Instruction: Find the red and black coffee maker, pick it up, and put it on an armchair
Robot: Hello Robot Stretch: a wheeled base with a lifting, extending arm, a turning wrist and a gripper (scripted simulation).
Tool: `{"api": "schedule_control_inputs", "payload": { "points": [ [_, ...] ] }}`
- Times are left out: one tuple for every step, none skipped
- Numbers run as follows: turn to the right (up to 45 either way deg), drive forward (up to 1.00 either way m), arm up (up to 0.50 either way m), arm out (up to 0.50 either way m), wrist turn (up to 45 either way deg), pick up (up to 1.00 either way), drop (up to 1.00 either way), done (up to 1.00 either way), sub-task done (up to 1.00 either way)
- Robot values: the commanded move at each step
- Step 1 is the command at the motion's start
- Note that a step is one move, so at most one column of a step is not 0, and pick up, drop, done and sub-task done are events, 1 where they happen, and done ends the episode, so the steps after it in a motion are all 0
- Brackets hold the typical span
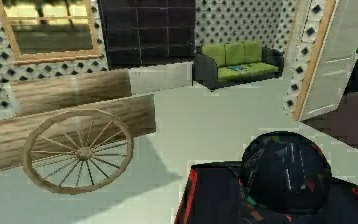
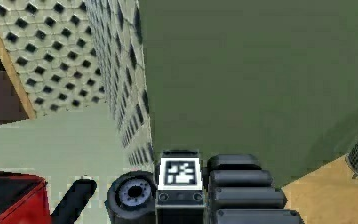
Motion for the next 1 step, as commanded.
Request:
{"api": "schedule_control_inputs", "payload": {
  "points": [
    [12.0,0.0,0.0,0.0,0.0,0.0,0.0,0.0,0.0]
  ]
}}
